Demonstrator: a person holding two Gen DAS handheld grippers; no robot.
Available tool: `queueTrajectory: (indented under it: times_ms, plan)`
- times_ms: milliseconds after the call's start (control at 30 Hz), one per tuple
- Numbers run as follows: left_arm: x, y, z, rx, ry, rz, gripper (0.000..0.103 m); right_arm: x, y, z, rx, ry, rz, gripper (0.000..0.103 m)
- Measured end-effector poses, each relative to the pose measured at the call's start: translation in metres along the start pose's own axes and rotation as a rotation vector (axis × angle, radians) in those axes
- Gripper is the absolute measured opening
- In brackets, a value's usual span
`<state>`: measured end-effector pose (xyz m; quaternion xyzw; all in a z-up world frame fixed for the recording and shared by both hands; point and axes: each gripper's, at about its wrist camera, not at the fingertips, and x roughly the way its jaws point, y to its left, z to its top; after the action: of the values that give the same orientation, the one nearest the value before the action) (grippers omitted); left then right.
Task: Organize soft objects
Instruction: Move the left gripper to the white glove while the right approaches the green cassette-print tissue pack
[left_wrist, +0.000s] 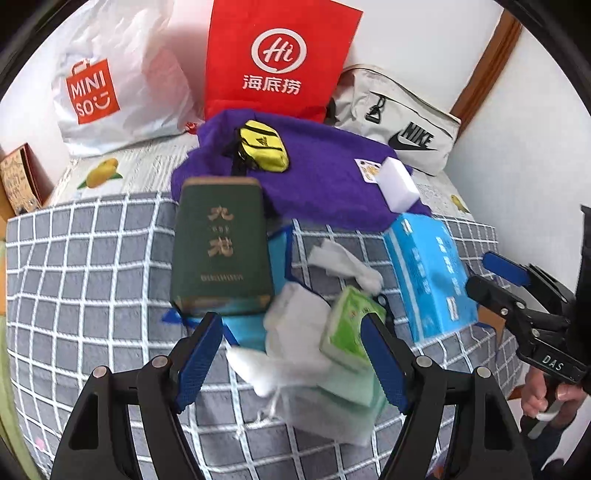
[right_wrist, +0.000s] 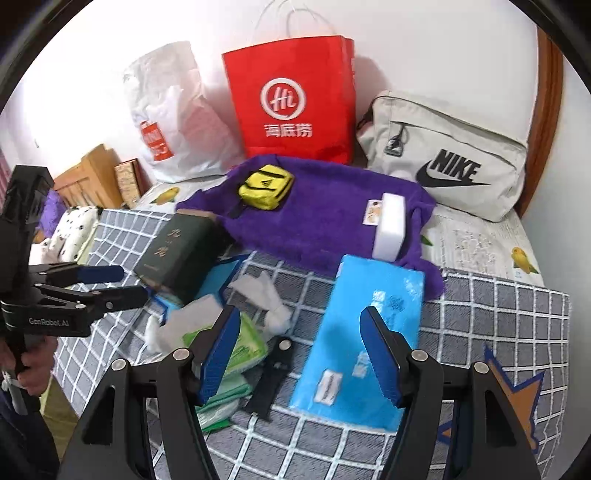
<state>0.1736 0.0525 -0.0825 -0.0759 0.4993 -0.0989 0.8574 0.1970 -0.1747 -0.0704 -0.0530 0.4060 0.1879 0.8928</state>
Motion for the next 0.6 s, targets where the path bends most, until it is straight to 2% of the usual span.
queueTrajectory:
  times_ms: [167,367,600]
  plan:
    - [-0.005,0.001,-0.013,-0.003,-0.023,-0.014,0.076,-0.005,0.010,-0.006,-0.077,0.013,-0.075,0.067]
    - [0.005,0.007,-0.024,-0.015,-0.012,-0.011,0.076,-0.012,0.012,-0.012,-0.058,0.007,-0.069,0.067]
    - [0.017,0.005,-0.035,0.031,-0.010,-0.023,0.073,-0.016,0.019,-0.016,-0.048,0.013,-0.081,0.067]
